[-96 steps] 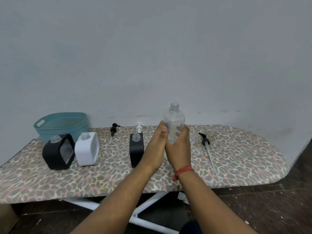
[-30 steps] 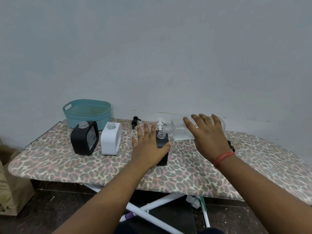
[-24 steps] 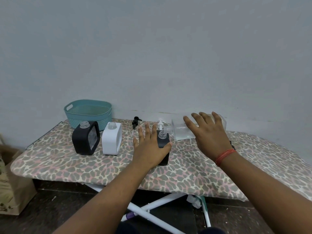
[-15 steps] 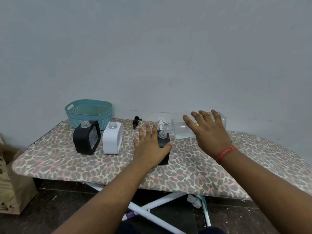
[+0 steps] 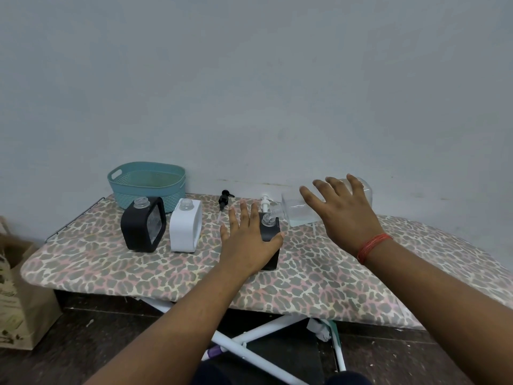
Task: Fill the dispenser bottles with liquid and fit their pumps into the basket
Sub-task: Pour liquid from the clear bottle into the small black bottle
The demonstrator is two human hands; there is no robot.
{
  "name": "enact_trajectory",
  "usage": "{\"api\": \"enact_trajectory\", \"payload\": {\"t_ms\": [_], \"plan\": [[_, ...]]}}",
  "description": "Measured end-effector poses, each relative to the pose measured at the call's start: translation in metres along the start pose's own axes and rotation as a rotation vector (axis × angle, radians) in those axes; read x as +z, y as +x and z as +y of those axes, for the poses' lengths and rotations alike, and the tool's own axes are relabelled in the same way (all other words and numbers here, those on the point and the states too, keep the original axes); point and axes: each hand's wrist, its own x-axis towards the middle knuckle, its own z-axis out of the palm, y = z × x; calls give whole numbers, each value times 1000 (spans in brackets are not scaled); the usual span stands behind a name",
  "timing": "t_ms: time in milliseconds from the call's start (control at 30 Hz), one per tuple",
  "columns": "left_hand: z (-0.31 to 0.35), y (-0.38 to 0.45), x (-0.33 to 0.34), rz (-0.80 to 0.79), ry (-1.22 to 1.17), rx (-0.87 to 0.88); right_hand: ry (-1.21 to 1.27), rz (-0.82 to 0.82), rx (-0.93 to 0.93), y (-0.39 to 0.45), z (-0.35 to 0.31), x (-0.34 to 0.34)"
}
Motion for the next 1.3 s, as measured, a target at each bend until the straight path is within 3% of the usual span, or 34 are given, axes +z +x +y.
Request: {"api": "enact_trajectory", "payload": {"t_ms": [1300], "plan": [[1, 1, 1, -5, 15, -10, -37, -18, -42, 6, 2, -12]]}}
